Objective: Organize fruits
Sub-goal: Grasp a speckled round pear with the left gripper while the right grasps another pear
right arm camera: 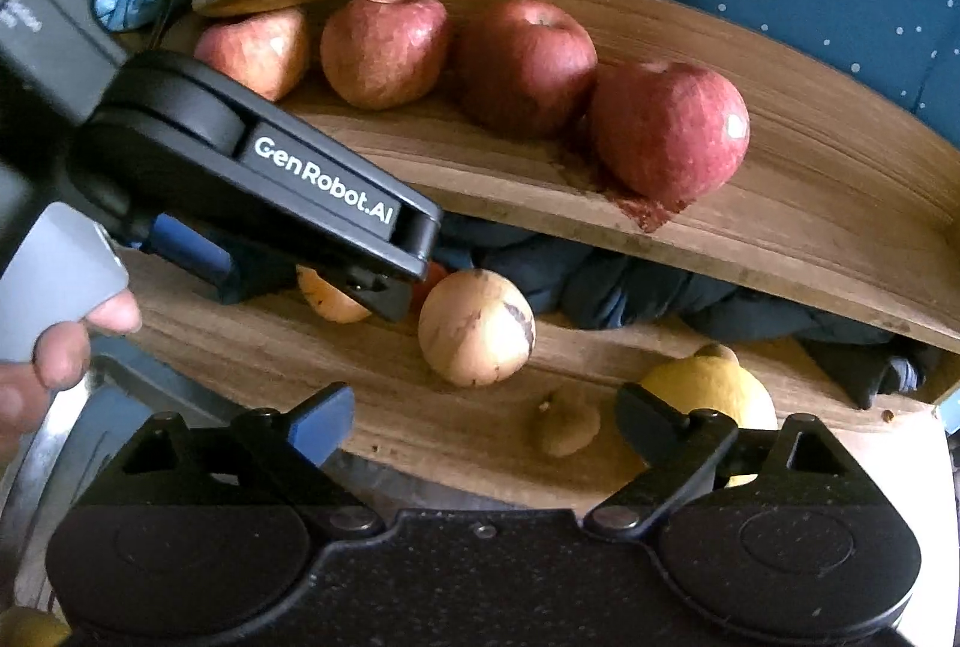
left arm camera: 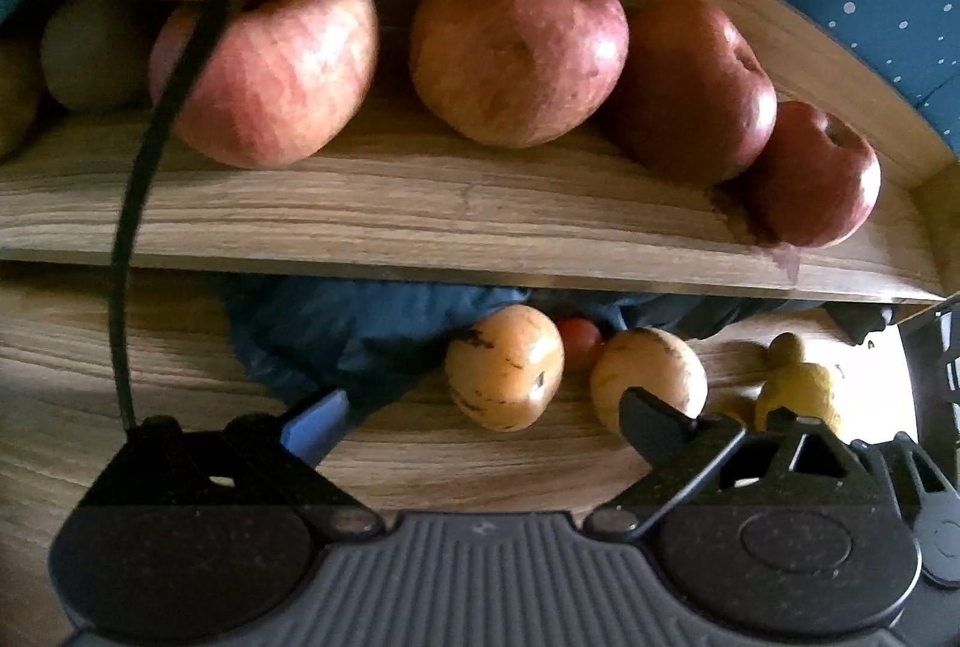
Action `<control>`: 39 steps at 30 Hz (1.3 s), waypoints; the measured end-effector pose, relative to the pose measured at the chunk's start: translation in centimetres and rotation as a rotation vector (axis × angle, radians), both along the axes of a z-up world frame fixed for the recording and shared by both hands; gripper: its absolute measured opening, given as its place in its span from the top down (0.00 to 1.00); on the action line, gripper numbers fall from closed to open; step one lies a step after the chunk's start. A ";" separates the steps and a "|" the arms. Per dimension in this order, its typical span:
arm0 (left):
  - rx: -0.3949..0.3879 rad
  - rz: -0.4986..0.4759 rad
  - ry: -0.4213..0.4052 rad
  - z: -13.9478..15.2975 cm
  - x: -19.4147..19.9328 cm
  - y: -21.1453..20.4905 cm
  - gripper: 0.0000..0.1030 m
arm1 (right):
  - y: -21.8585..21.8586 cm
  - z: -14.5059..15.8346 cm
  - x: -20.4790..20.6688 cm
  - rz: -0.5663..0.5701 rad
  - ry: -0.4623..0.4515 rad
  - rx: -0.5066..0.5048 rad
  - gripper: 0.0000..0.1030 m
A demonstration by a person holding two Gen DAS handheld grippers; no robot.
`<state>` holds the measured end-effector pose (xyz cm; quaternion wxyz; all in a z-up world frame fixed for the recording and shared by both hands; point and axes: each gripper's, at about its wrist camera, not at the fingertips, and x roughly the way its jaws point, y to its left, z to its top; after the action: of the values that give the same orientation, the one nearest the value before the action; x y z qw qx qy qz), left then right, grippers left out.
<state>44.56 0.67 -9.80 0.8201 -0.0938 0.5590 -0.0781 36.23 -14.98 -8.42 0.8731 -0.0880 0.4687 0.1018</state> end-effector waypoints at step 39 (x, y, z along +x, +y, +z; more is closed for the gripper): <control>-0.048 0.000 -0.023 -0.4 0.0 0.6 0.53 | 1.9 -0.8 1.2 0.043 0.009 -0.012 0.39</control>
<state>44.55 1.28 -10.16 0.8240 -0.1126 0.5475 -0.0923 37.48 -13.05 -9.23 0.8680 -0.1025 0.4713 0.1180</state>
